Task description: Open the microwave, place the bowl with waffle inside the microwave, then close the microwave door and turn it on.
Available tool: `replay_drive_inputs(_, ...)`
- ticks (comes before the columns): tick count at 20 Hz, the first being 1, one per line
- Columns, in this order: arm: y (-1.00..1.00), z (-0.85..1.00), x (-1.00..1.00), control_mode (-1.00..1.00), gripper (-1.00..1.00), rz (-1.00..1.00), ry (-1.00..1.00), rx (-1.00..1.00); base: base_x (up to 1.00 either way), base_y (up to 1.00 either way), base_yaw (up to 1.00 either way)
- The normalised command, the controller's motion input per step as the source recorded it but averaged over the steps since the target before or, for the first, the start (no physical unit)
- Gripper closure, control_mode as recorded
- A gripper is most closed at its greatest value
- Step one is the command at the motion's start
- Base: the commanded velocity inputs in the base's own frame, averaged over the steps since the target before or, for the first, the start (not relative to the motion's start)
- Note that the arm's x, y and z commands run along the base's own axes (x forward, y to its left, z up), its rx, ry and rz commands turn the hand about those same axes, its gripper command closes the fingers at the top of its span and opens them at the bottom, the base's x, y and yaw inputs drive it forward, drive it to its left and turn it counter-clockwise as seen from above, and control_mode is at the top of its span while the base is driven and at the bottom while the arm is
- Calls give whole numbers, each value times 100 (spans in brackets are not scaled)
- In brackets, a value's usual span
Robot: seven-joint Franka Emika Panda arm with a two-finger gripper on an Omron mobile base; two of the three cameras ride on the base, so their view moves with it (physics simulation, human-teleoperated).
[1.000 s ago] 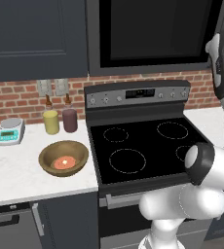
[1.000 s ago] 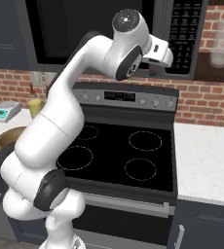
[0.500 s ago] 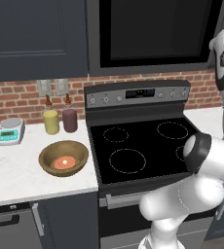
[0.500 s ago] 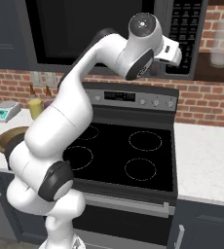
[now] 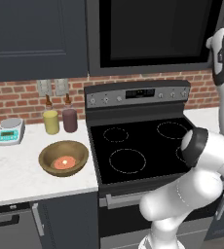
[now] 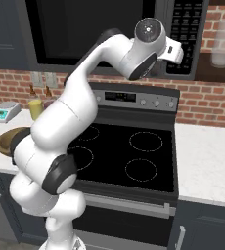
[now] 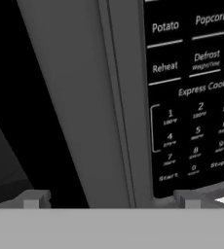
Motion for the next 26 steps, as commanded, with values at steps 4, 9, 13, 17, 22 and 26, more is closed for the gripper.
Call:
replay_drive_inputs(4,-6,0,34,-100,-100,0,-2,0,0,0,0)
replay_drive_inputs(9,-11,0,38,-100,-100,3,0,0,0,0,0)
replay_drive_inputs(13,-2,0,38,-100,-100,4,0,0,0,0,0)
replay_drive_inputs(17,26,-12,34,-100,100,4,-1,0,0,0,0)
replay_drive_inputs(22,51,-16,23,-100,100,1,-6,0,0,0,0)
replay_drive_inputs(26,60,-6,4,-100,100,0,-10,-2,0,0,0)
